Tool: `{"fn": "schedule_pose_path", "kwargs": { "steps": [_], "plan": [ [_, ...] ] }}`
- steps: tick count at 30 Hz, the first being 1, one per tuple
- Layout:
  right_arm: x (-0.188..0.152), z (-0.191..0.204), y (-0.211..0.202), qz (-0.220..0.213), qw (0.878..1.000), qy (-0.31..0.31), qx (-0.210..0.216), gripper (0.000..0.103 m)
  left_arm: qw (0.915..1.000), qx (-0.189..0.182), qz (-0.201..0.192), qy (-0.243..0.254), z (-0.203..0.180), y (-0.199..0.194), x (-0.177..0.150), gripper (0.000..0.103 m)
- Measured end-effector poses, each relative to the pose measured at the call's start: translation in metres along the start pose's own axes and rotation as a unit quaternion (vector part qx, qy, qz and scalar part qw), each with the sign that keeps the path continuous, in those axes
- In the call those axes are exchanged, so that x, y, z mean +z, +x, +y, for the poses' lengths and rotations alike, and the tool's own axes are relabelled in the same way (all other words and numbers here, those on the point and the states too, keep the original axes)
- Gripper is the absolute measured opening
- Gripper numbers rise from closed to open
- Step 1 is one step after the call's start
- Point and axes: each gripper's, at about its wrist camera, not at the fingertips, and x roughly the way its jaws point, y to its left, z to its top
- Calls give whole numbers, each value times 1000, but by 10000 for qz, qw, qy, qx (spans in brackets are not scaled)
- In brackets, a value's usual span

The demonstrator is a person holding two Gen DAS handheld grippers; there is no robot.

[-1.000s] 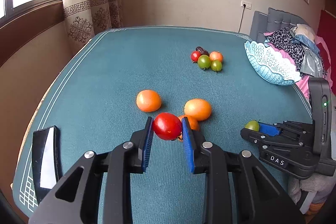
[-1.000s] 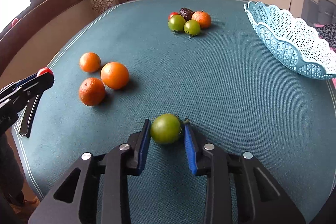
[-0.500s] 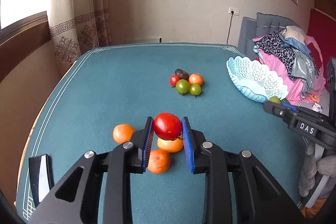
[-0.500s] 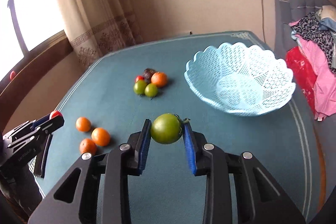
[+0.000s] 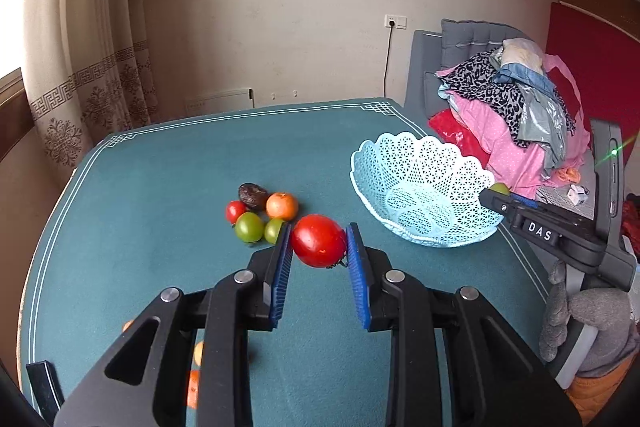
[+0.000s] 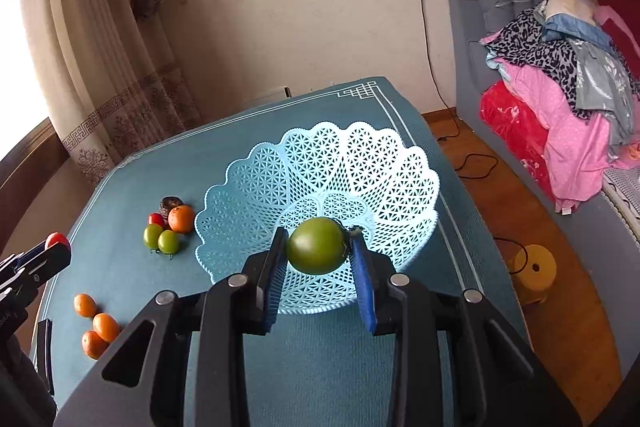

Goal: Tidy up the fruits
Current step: 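Carry both tomatoes to the blue basket while the right gripper releases the green tomato inside, then lower the red tomato into the blue basket and open the left gripper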

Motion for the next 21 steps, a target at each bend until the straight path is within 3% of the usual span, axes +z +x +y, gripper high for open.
{"fn": "schedule_pose_path", "kwargs": {
  "steps": [3,7,12,21],
  "plan": [
    [-2,-6,2,-2,10000,98,-3,33,9999,-83,65,85,-13,16,9,28],
    [-5,-11,-4,-138,9997,189,-50,51,9994,-252,141,171,-27,35,17,28],
    [-9,-18,-10,-182,9989,413,-87,53,9982,-486,174,314,-41,55,23,28],
    [-19,-22,-19,-200,9971,719,-149,64,9943,-897,261,510,-69,89,28,31]
  ]
}}
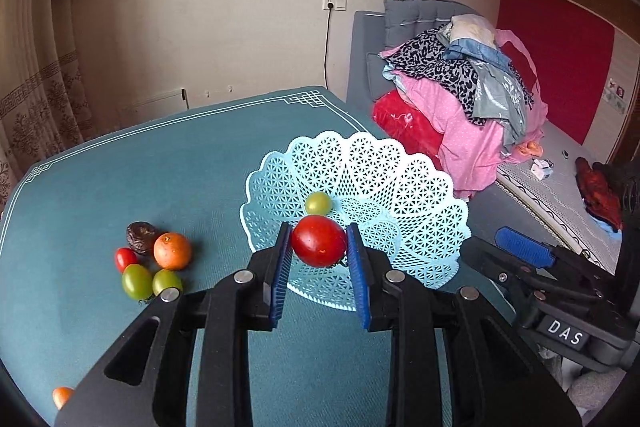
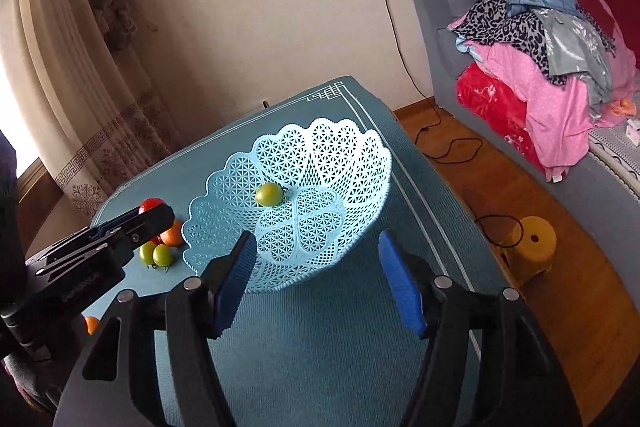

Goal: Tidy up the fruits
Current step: 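Lower the red tomato into the blue basket and open the left gripper, then move both open grippers back toward the oranges on the table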

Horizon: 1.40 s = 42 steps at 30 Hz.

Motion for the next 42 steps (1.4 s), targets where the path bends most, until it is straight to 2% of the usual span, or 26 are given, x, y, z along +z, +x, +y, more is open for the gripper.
{"fn": "schedule_pose_path", "kwargs": {
  "steps": [2,3,7,13,25,32,34,42],
  "plan": [
    [-1,-1,1,54,10000,78,28,65,10000,7,94,-22,-1,6,0,59],
    [-1,-2,2,97,9999,130,33,65,9999,21,79,-87,1,6,0,78],
    [-3,-4,2,128,9997,214,-39,65,9996,133,-5,-251,12,-1,-1,80],
    [-4,6,-1,107,9997,207,19,69,9968,592,-310,-430,40,-30,-1,95],
    [-12,49,-8,121,9995,-111,256,70,9821,1561,-768,-725,102,-97,-14,100],
    [-19,73,-14,168,9987,-312,355,70,9782,1700,-767,-909,129,-118,-33,100],
    [-21,81,-15,185,9984,-376,388,73,9774,1717,-746,-979,136,-123,-41,100],
    [-34,108,-15,314,9964,-584,522,74,9753,1816,-475,-1162,155,-126,-70,100]
  ]
}}
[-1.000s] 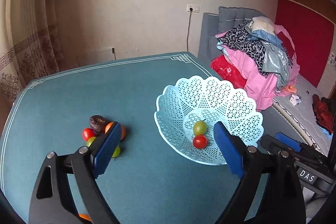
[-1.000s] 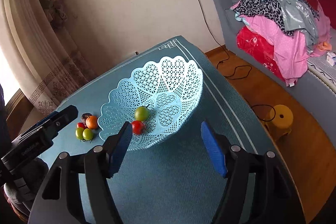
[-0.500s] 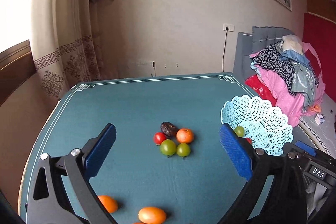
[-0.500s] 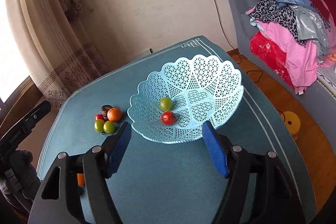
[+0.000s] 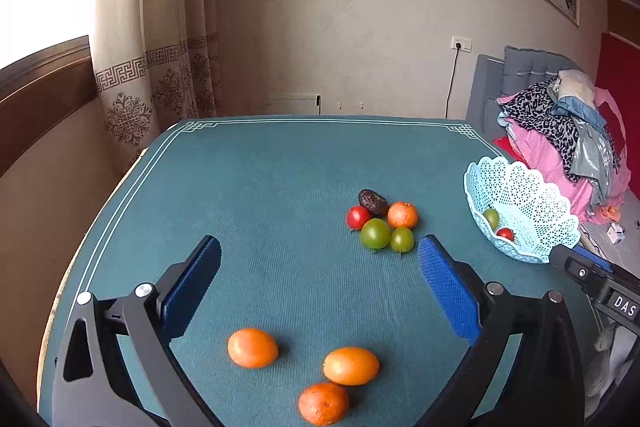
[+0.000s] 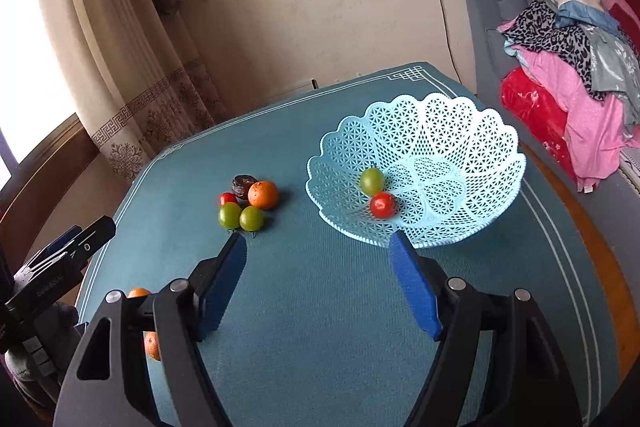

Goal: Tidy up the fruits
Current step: 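Move both open grippers back toward the oranges on the table, then grasp an orange with the left gripper while the right gripper grasps another orange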

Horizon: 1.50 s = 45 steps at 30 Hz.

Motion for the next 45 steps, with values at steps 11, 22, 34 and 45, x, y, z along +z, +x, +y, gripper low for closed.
{"fn": "schedule_pose_path", "kwargs": {
  "steps": [11,22,34,45],
  "plan": [
    [-16,30,13,321,9992,-213,136,74,9992,352,168,51,25,-4,-30,100],
    [-31,54,30,649,9969,-404,194,74,9959,497,707,-270,53,19,-58,100],
    [-52,78,44,1009,9923,-652,292,74,9902,509,1202,-500,67,48,-75,98],
    [-62,84,56,1266,9887,-685,416,74,9892,80,1328,-611,67,63,-81,58]
  ]
}}
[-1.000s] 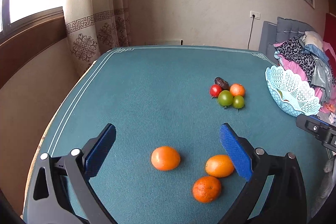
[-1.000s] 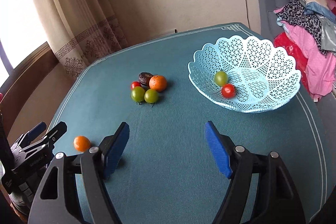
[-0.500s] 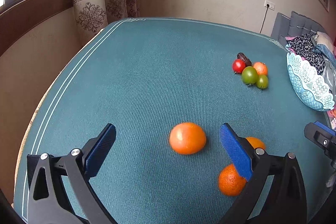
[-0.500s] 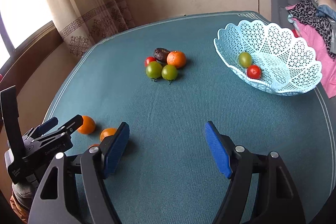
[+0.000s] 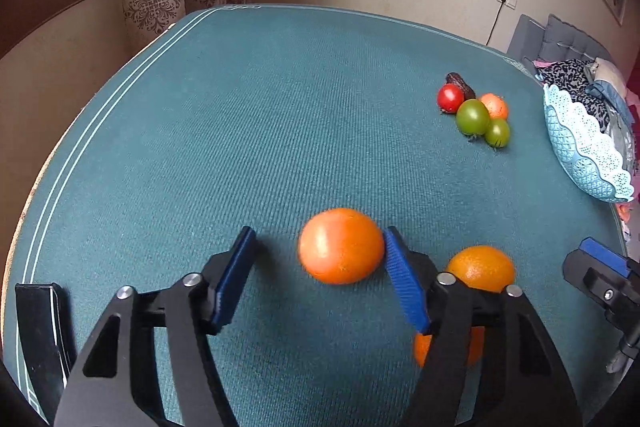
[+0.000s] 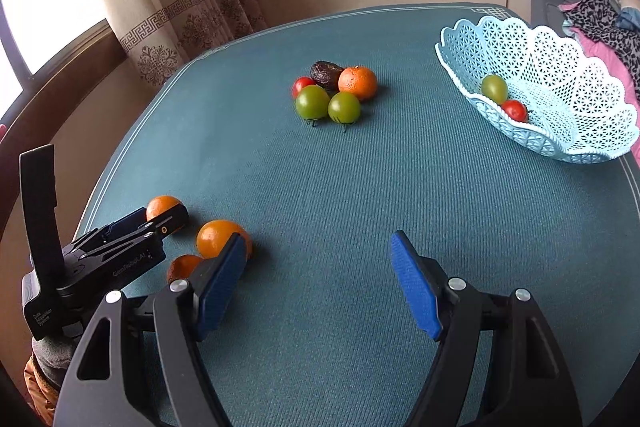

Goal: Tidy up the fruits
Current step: 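Grasp an orange with the left gripper while the right gripper grasps another orange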

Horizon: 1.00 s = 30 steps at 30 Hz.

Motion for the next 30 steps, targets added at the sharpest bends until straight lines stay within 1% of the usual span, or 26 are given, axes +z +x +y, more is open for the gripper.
{"fn": "schedule_pose_path", "kwargs": {
  "steps": [1,2,3,6,7,10,12,14,16,17,19,20,22,27,29,30],
  "plan": [
    [0,2,2,36,10000,-6,36,74,10000,-75,-27,11,-1,-1,0,52],
    [-1,4,4,73,9999,-16,72,74,9999,-117,-73,41,-2,-3,0,49],
    [-2,6,6,108,9999,-27,114,74,9998,-157,-122,83,-3,-5,0,43],
    [-2,12,12,227,9994,-44,267,74,9992,-197,-311,136,-5,-13,-1,40],
    [-2,15,14,269,9991,-48,329,74,9989,-165,-414,159,-6,-18,-2,36],
    [0,25,21,355,9982,-115,460,74,9973,-29,-685,272,-8,-28,-2,35],
    [1,32,24,344,9979,-211,502,74,9963,71,-796,322,-9,-32,-2,35],
    [3,40,27,326,9978,-290,509,74,9961,75,-808,338,-8,-34,-3,35],
    [5,45,31,346,9974,-340,537,72,9968,34,-737,303,-5,-32,-2,35],
    [6,48,33,364,9971,-371,549,70,9971,38,-701,277,-4,-31,-3,35],
    [7,53,39,422,9965,-448,560,61,9975,61,-664,224,-1,-29,-3,35],
    [8,56,42,453,9961,-479,585,59,9976,69,-659,193,1,-28,-3,35],
    [9,60,49,534,9954,-528,596,52,9976,62,-675,169,4,-29,-3,35],
    [11,65,67,710,9939,-568,629,46,9973,41,-692,231,2,-28,-5,36],
    [12,64,70,702,9938,-543,676,45,9973,32,-691,233,2,-28,-5,36],
    [13,64,70,698,9936,-562,689,43,9974,24,-680,237,2,-27,-5,38]
  ]
}}
